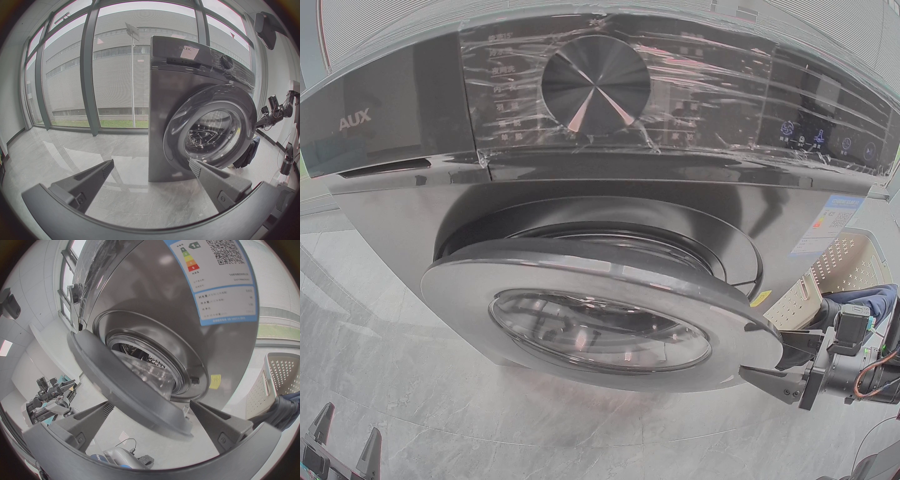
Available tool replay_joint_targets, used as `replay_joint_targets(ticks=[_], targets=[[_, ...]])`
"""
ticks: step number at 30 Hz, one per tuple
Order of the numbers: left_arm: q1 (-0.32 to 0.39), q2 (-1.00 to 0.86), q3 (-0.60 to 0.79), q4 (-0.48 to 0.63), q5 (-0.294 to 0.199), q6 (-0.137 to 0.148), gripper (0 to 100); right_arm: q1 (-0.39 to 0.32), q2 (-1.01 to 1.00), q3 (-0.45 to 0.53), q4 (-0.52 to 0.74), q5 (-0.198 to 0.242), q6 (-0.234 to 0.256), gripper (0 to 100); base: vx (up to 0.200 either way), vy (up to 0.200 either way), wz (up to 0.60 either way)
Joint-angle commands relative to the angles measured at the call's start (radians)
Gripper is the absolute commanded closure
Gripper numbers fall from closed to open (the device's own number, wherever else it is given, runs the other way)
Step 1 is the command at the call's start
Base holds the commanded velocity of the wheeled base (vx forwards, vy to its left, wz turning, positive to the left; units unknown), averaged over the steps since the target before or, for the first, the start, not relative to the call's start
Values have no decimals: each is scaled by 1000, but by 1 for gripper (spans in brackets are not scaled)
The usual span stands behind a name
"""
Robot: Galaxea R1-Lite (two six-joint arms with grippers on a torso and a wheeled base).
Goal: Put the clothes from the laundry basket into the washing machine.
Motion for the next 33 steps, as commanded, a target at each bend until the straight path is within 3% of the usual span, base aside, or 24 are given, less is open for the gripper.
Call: replay_joint_targets(ticks=[1,6,19,23,28,33], targets=[[0,-17,18,0,1,1,0,4,1,18,0,3,-3,0,0,0,0],[0,-17,18,0,1,1,0,13,-7,42,-2,12,-23,0,0,0,0],[0,-17,18,0,-1,-1,0,1,34,-7,-5,8,-20,0,-15,0,0],[0,-17,18,0,1,-1,0,9,34,10,-3,9,-22,0,-200,0,0],[0,-17,18,0,1,-1,0,44,13,67,-2,15,-25,0,0,0,0],[0,-17,18,0,1,1,0,36,22,54,-5,14,-26,0,0,0,0]])
